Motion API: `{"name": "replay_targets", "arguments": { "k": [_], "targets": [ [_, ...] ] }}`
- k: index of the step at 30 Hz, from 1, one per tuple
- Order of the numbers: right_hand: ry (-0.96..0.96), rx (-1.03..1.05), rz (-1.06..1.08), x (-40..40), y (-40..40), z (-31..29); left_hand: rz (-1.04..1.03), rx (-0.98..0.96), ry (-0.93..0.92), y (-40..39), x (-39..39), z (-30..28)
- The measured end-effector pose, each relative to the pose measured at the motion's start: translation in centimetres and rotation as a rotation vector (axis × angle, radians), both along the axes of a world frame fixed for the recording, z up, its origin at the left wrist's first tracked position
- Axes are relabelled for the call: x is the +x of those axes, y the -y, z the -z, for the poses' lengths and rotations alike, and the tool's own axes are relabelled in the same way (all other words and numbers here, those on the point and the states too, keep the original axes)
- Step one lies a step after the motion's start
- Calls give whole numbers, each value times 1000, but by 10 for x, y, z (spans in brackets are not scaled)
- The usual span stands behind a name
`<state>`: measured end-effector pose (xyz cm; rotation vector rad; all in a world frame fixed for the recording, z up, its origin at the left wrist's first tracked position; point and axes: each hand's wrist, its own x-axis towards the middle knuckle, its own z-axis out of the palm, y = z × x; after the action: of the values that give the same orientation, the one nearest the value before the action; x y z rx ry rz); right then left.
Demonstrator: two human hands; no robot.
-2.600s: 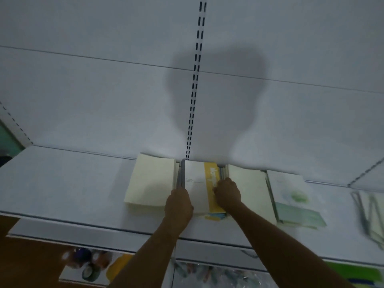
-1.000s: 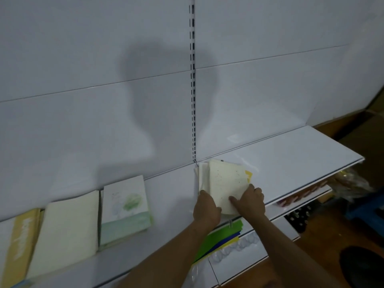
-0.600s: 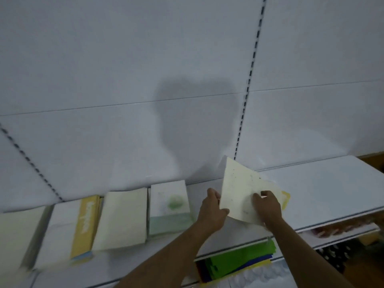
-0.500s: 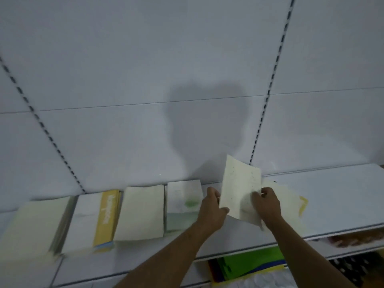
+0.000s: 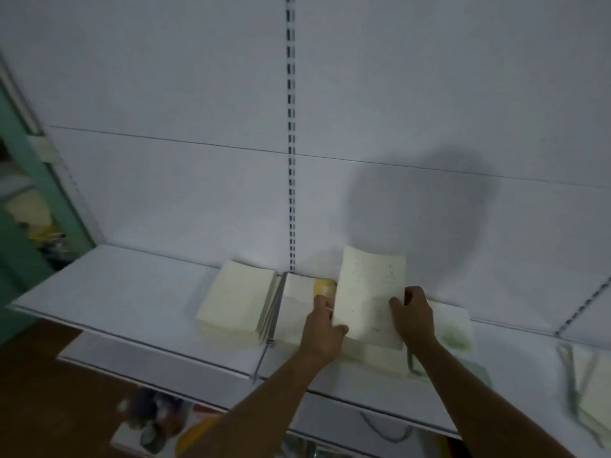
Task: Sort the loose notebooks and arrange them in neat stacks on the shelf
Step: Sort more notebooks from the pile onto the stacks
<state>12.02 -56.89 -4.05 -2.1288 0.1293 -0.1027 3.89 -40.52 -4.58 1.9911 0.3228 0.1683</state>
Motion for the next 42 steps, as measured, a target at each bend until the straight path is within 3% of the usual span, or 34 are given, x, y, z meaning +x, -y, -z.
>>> {"name": "replay_targets", "arguments": {
  "k": [12, 20, 24, 34, 42],
  "targets": [
    [-156, 80, -326, -29, -217, 5, -298, 68, -16, -195, -50, 10],
    [-328, 28, -338, -20, -290, 21, -356, 242, -124, -258, -33, 31],
    [-319, -73, -338, -18, -296, 30, -331, 437, -167, -263, -35, 46],
    [-253, -266, -407, -13, -282, 14, -377, 583, -129, -246, -29, 29],
    [-15, -298, -205, -6, -145, -30, -14, 426, 87, -111, 12, -10]
  ]
}}
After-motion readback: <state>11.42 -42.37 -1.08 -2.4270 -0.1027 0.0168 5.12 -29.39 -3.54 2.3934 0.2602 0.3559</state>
